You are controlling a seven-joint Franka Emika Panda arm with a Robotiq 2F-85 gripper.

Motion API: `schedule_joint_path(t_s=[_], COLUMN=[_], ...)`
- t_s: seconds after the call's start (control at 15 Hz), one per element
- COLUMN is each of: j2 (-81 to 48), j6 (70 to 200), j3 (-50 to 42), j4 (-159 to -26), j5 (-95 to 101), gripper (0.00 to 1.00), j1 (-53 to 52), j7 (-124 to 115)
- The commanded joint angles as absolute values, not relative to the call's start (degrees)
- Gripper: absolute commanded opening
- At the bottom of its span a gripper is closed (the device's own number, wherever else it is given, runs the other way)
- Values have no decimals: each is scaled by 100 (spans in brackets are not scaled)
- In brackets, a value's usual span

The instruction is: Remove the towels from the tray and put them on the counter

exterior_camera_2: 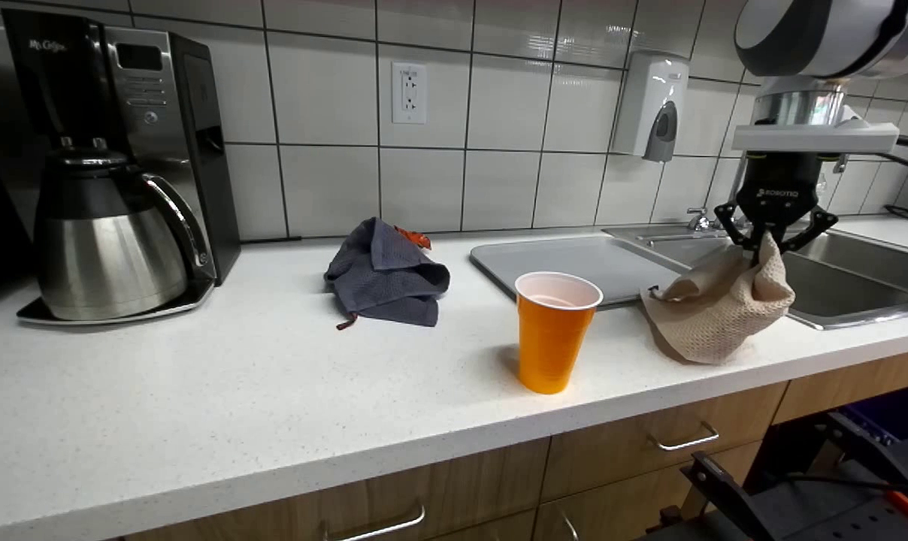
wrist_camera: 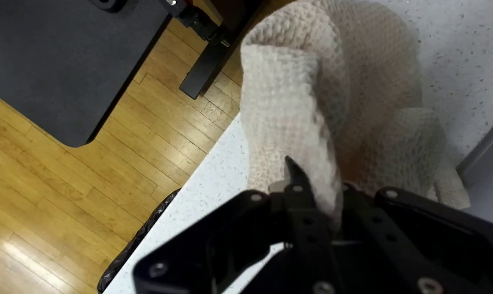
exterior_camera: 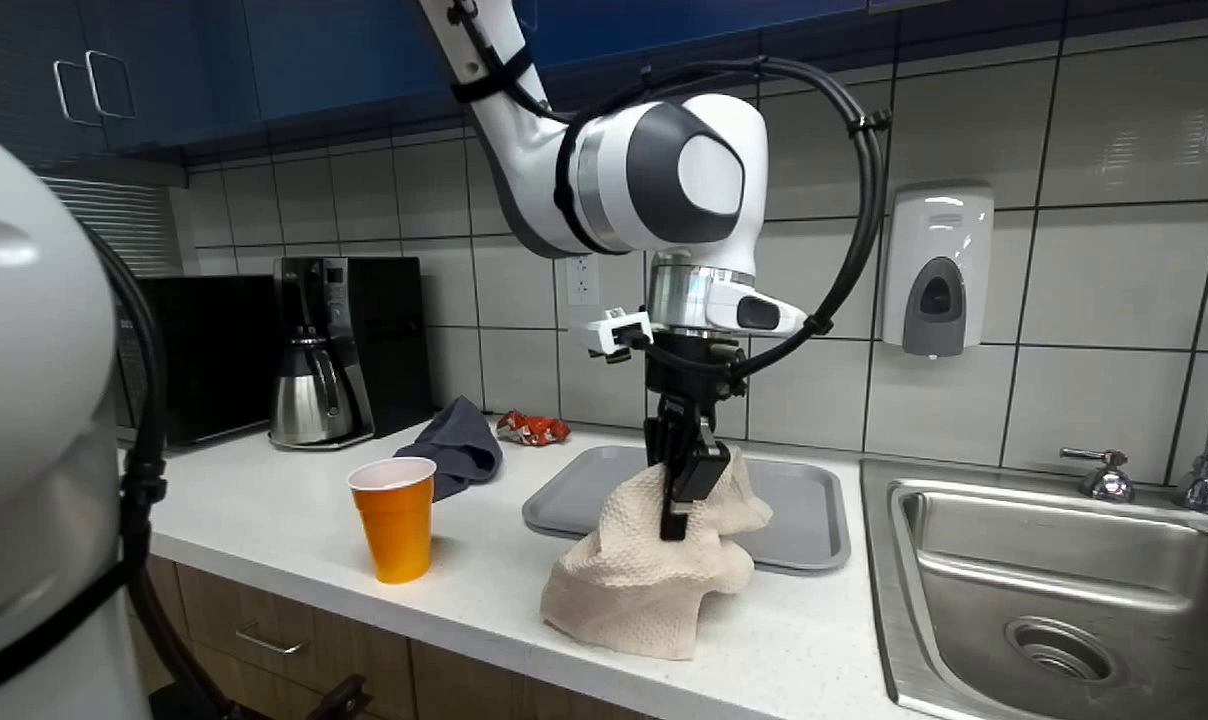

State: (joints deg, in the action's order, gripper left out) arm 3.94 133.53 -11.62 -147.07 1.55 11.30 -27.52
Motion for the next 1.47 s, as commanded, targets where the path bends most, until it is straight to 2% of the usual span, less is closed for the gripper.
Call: schedule_joint_path(t_s=[0.0,0.67,0.73,0.87,1.4], j2=[243,-532,-578,-630,-413], j6=[13561,13824,13816,13797,13674], j3=[-1158,-1242,-1248,-1252,-1214], j4=[-14750,-14421,-14389,-14330,-14243], j5=[218,138,140,150,282], gripper=[2,2,31,40,99], j1=[1228,1120,1109,1082,901], j7=[-2965,-2939,-2946,-2958,-3104])
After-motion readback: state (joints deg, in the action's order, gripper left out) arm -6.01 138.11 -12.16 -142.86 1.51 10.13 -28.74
